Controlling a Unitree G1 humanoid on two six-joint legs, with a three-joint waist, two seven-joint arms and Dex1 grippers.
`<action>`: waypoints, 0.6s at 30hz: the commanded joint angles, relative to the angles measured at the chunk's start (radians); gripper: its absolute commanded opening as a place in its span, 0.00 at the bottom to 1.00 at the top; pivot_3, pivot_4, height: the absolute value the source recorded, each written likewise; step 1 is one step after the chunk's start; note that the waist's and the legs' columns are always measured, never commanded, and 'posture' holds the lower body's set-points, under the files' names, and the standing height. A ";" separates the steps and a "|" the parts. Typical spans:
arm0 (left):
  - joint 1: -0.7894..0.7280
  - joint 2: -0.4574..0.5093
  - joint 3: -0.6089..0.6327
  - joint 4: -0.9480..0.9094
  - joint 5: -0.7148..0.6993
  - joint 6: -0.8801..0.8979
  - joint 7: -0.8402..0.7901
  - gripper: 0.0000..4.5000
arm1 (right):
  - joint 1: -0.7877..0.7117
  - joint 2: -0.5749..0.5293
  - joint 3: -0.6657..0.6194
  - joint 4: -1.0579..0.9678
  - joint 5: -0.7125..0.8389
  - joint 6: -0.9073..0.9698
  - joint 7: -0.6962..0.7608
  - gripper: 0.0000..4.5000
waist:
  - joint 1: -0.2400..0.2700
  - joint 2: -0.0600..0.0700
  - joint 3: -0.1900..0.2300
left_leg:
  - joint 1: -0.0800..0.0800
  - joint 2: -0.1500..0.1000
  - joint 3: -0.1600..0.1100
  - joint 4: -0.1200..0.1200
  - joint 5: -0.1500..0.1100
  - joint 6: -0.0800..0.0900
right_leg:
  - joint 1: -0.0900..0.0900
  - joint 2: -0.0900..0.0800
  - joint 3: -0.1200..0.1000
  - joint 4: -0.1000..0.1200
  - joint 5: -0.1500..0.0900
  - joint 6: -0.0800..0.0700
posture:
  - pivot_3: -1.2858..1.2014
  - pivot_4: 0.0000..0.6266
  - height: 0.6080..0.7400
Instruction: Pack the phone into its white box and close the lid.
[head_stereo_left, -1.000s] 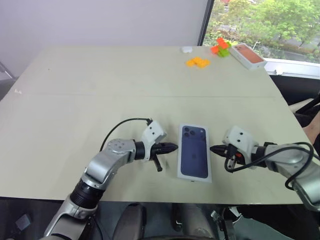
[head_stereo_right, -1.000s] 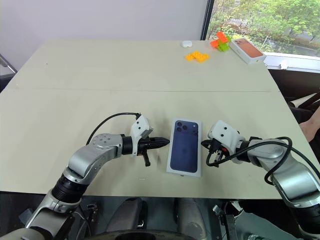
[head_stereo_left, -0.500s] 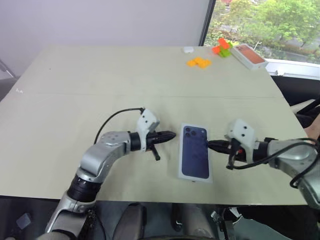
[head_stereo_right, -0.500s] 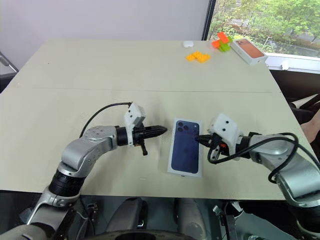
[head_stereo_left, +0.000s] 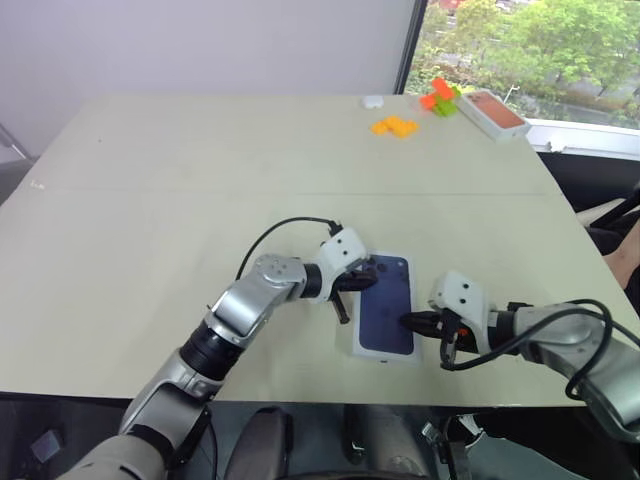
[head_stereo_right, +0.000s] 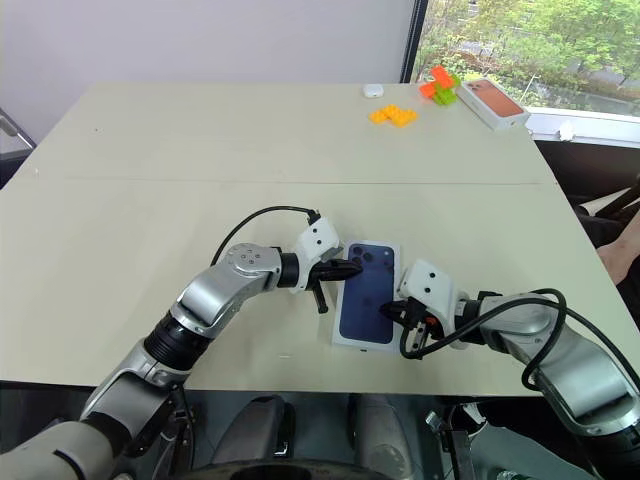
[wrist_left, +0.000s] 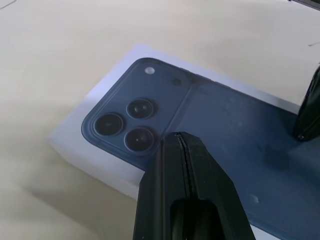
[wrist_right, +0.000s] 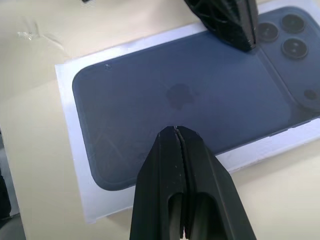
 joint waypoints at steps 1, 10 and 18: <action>0.015 -0.002 -0.027 0.021 0.029 0.024 0.001 0.00 | 0.009 -0.009 0.022 -0.008 -0.024 0.006 -0.011 0.01 | 0.000 -0.001 -0.001 | 0.001 0.000 0.000 0.000 0.000 0.000 | 0.001 0.000 0.000 0.000 0.000 0.000 | 0.52 0.24 1.00; 0.055 0.000 0.004 -0.012 0.021 -0.003 0.011 0.00 | 0.006 -0.006 0.027 0.015 -0.041 -0.019 -0.012 0.01 | -0.001 -0.001 -0.002 | 0.011 0.000 0.000 0.000 0.000 0.000 | 0.005 0.000 0.000 0.000 -0.002 0.003 | 0.52 0.24 1.00; 0.151 0.045 0.425 -0.228 -0.138 -0.036 0.118 0.00 | -0.113 0.133 -0.282 0.119 0.067 -0.101 -0.102 0.01 | -0.013 -0.001 0.000 | 0.008 0.003 0.001 -0.001 0.000 0.000 | 0.000 0.001 0.001 0.001 0.000 0.001 | 0.52 0.24 1.00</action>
